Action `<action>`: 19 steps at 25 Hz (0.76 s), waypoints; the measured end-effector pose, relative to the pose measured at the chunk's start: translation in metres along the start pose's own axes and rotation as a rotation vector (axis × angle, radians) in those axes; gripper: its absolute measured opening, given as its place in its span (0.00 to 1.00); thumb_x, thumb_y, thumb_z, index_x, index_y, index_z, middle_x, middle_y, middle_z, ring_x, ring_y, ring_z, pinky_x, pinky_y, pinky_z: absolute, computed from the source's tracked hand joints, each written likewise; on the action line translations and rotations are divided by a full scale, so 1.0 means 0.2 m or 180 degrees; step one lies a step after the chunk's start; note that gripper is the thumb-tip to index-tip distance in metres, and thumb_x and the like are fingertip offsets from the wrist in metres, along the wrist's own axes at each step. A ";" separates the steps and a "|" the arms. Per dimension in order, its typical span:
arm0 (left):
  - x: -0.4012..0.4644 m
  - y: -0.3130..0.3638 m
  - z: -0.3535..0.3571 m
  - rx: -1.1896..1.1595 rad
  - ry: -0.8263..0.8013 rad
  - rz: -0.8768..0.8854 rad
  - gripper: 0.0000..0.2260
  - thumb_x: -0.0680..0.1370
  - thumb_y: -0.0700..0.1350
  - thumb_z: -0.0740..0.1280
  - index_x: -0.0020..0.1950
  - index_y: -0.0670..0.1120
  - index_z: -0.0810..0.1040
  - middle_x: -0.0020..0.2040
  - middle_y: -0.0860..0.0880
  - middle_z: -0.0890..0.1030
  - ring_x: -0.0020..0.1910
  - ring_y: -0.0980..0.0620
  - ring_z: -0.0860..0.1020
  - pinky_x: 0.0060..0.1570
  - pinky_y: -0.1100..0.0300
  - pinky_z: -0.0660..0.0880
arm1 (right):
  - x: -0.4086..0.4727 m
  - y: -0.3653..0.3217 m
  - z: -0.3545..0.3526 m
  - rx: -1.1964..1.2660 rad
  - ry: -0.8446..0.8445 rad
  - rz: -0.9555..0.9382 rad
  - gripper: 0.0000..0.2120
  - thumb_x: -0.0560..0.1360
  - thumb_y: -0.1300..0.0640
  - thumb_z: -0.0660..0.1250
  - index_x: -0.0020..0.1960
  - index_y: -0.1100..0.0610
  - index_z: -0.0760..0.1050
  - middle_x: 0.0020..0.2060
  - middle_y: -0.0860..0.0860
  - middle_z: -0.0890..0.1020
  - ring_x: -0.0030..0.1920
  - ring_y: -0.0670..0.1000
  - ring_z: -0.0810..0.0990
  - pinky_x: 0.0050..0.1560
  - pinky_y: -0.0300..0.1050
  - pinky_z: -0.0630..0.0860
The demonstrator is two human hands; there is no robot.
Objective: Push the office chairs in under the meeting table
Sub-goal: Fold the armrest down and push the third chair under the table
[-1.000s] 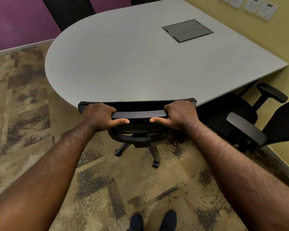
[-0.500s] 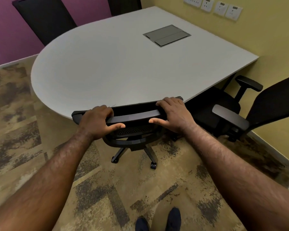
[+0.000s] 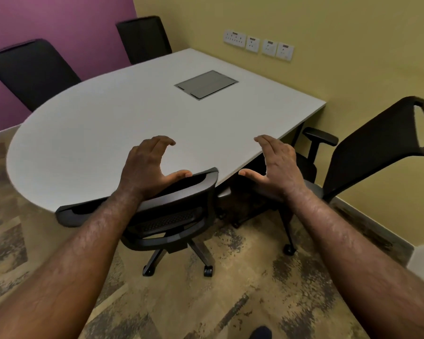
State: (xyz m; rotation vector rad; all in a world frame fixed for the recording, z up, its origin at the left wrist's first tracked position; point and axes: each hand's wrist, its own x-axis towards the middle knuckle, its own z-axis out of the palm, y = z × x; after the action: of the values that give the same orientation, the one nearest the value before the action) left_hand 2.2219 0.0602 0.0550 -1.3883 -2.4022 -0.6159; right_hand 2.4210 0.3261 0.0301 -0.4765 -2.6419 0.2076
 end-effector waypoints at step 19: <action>0.69 0.87 1.27 -0.1058 -0.1311 0.0045 0.29 0.73 0.66 0.64 0.68 0.50 0.70 0.63 0.51 0.76 0.60 0.53 0.74 0.54 0.58 0.72 | -0.28 1.33 0.12 -0.0272 -0.0708 0.1209 0.37 0.72 0.37 0.66 0.74 0.54 0.59 0.71 0.52 0.67 0.70 0.53 0.64 0.68 0.58 0.62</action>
State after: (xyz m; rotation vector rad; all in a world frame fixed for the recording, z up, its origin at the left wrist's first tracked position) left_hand 2.2950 0.3666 -0.0651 -1.8195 -2.6893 -0.8241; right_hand 2.5370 0.5513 -0.0726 -1.0392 -2.7586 0.2787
